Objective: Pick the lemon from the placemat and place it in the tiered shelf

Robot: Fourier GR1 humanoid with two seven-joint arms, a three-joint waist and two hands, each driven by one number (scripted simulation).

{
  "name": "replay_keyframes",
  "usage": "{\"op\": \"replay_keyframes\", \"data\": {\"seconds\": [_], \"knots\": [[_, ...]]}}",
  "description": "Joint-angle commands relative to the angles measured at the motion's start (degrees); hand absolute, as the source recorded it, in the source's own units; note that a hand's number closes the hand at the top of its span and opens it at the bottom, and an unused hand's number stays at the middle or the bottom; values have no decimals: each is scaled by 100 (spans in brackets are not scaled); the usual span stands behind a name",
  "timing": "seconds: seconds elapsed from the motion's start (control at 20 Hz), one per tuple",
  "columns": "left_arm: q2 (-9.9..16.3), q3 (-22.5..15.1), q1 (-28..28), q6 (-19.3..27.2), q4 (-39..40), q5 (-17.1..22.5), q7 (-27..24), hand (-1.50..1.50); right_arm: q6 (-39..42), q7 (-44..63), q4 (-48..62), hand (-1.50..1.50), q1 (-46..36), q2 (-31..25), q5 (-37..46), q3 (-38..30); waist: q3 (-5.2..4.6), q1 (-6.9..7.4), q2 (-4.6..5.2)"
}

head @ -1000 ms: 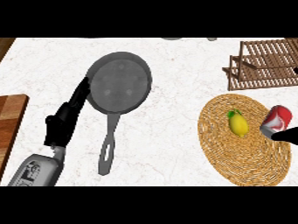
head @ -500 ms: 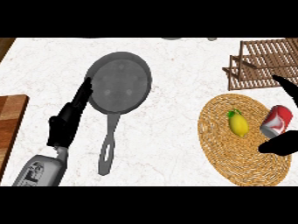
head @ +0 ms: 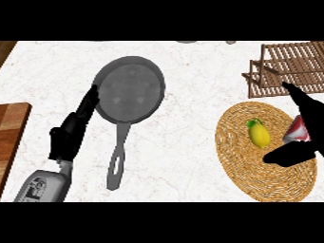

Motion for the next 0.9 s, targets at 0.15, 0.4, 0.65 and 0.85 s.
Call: {"op": "replay_keyframes", "data": {"seconds": [0.15,0.4,0.65,0.85], "knots": [[-316,4,-224,93,-42,-405,261,0,400,333,264,-150,-431,755,603,-94,2,9,2],[-140,231,211,-301,-546,-296,307,0,399,-450,358,-150,298,893,898,-402,4,2,-2],[-239,466,63,-424,190,-429,-237,0,651,111,375,-150,-171,1465,1332,-298,2,-1,2],[-309,596,-22,-525,-77,-331,100,0,495,-673,838,-150,170,1415,1568,-617,3,-2,2]]}}
